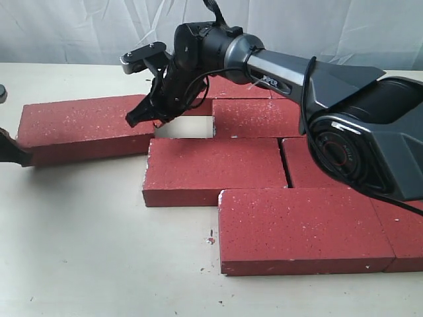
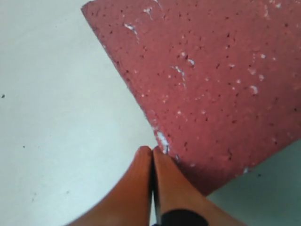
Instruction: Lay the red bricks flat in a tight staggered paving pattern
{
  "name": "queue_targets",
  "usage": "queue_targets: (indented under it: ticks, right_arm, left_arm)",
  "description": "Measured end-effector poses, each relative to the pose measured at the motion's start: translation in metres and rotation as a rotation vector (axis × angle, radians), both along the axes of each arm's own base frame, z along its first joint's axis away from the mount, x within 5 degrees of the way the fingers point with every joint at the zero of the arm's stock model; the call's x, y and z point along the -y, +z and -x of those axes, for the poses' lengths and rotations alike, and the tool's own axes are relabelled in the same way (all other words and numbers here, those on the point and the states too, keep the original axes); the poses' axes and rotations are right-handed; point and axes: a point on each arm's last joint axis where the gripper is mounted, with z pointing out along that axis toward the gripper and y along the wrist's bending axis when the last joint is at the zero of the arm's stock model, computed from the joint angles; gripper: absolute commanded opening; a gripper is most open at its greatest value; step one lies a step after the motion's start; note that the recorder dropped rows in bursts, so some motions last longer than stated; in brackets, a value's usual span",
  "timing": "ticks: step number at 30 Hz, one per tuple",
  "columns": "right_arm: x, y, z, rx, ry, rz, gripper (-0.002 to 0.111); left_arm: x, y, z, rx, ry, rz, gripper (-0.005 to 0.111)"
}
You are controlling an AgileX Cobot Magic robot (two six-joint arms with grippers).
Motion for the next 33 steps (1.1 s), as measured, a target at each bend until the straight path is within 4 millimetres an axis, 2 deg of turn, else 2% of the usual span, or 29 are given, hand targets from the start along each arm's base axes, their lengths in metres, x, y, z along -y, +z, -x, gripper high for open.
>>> queue_targets:
  ticks: [9,27,33]
  right_arm:
    - [0.001,-0.001,0.002,-0.025,0.009,0.014,-0.001]
    - [0.007,-0.004,0.001,0.014,0.026,0.126,-0.001]
    - [0.014,-0.005,0.000,0.031,0.019,0.206,-0.001]
  left_arm:
    - [-0.003,-0.015,-0.016,-0.023,0.017,0.021,0.000]
    - [0.002,-0.018,-0.032,0.003,0.049,0.149,0.000]
    - [0.007,-0.014,-0.035,0.028,-0.003,0.196,0.000]
